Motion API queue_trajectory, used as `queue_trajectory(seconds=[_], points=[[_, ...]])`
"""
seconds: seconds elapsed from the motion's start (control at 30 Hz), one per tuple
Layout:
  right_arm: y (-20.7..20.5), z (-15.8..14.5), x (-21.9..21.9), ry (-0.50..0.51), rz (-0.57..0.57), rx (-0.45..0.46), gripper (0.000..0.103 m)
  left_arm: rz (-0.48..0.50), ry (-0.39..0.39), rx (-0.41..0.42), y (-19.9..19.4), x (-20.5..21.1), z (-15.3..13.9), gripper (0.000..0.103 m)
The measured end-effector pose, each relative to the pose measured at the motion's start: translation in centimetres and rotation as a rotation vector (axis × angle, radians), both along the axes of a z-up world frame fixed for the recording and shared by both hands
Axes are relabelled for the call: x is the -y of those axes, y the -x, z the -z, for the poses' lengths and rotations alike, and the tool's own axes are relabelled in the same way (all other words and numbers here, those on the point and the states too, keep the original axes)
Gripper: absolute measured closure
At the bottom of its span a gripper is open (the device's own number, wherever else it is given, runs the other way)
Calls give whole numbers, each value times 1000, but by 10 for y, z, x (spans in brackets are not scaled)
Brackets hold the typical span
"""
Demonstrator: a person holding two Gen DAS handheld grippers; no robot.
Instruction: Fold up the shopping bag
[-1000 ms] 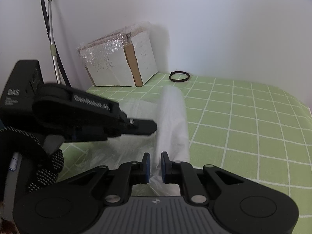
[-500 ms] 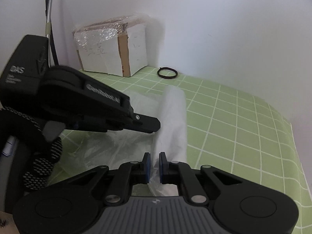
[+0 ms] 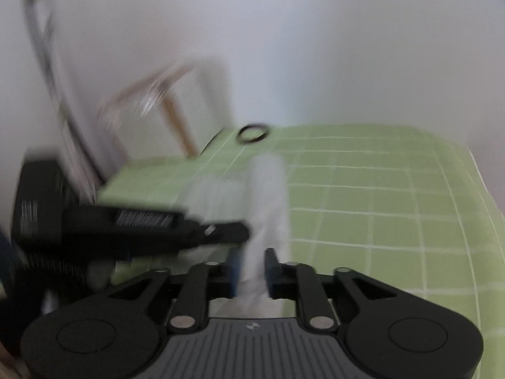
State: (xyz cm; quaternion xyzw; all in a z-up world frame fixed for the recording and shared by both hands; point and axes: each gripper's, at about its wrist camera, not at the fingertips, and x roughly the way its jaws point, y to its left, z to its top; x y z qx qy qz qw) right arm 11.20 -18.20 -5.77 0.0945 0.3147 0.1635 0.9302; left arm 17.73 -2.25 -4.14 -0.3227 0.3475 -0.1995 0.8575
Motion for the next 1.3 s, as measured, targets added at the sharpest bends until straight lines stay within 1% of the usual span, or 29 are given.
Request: queue_trajectory(seconds=[0.03,0.1,0.2,0.33,0.47,0.57,0.6,0.63,0.67,0.7,0.83,0.93,1.0,1.03,1.17,1.3], points=[[-1,0,9,-29,30,-8,75,-1,3,-1,-2,0,1,99],[-4,2,21,-47,64,-22,75,-2,6,-1,-2,0,1,99],[-10,8,27,-85,39,-75,75,-3,17,-4,-3,-1,2,99],[-18,20,30,-208,-21,-113,75,-1,49,-5,-3,-5,5,100],[-34,29,38,-315,-61,-146,75,-1,44,3,-2,-5,5,100],[-50,36,47,-412,-104,-198,75,-7,43,7,0,-4,3,100],[-54,39,49,-435,-113,-210,75,-9,43,5,0,-4,3,100],[-56,39,48,-436,-117,-213,77,-12,45,3,1,-5,2,100],[-56,37,44,-408,-118,-206,82,-15,46,2,1,-5,2,100],[-55,34,37,-357,-118,-188,84,-18,47,0,2,-5,1,100],[-43,18,-1,-131,-145,-85,85,-30,57,-12,4,-5,0,100],[-27,9,-36,136,-184,14,85,-26,70,-27,2,-8,-1,101],[-19,6,-60,331,-219,70,85,-21,72,-31,2,-9,-2,101],[-15,7,-71,412,-231,91,85,-19,72,-31,3,-10,-3,101],[-2,14,-105,675,-251,155,85,-31,60,-24,5,-10,-5,101],[12,33,-136,936,-282,228,85,-49,50,-14,11,-10,-7,101]])
